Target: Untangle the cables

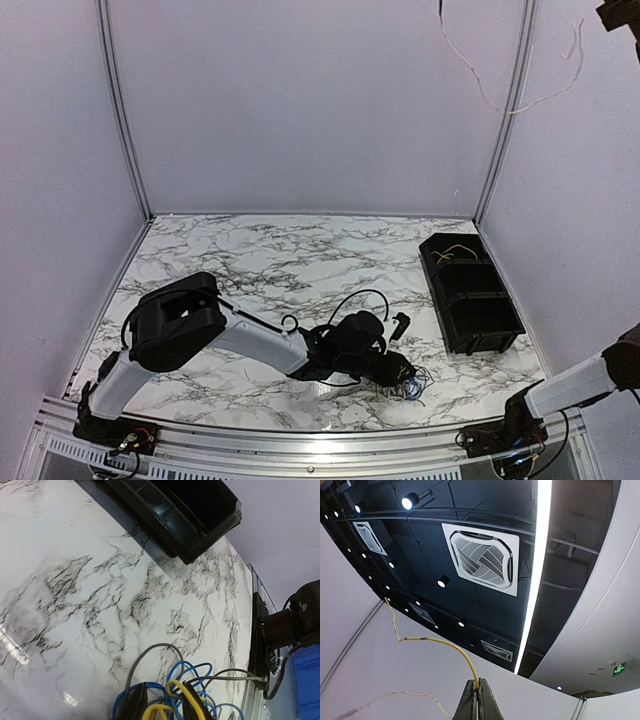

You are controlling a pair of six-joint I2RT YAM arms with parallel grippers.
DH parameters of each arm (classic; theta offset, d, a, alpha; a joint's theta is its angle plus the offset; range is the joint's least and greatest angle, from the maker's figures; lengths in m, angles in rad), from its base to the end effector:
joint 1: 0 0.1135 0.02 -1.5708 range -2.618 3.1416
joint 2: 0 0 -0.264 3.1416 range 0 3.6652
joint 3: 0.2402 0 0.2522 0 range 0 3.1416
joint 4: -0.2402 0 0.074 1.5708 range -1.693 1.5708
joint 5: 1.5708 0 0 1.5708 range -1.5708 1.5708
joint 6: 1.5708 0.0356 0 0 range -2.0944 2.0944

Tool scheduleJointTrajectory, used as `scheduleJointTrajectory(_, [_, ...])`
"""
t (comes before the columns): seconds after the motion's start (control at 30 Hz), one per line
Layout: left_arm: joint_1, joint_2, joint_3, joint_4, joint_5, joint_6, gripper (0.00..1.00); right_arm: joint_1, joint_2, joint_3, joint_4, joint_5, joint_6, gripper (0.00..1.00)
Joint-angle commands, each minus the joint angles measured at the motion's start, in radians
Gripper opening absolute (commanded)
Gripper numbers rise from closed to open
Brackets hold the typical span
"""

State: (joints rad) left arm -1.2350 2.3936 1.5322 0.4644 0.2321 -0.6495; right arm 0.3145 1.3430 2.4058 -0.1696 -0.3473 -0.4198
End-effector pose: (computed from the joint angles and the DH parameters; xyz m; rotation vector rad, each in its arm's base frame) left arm 0.1632 -0.4925 0.1043 0.8189 2.1106 -1.3690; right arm 0.0861 0.0408 0.6976 -0.5520 0.5058 0.0173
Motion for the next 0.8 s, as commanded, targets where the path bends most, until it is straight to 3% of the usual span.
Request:
scheduleJointTrajectory(0.0, [0.011, -0.104, -0.093, -0.064, -0.069, 0.033, 0.35, -0.008, -0.059, -0.186, -0.022, 0.054, -0.049, 0.00])
scheduleJointTrajectory(0.13, [0.014, -0.210, -0.160, -0.064, -0.134, 0.035, 0.51, -0.009, -0.094, -0.322, -0.054, 0.103, -0.090, 0.00])
scheduleJointTrajectory(0.27, [0.014, -0.282, -0.198, -0.063, -0.147, 0.037, 0.59, -0.013, -0.107, -0.439, -0.101, 0.113, -0.094, 0.00])
scheduleJointTrajectory(0.53, [0.014, -0.418, -0.267, -0.059, -0.225, 0.066, 0.61, -0.034, -0.117, -0.641, -0.107, 0.105, -0.081, 0.00])
scheduleJointTrajectory(0.77, [0.015, -0.539, -0.374, -0.061, -0.348, 0.056, 0.61, -0.150, -0.081, -0.739, -0.066, 0.094, -0.049, 0.00])
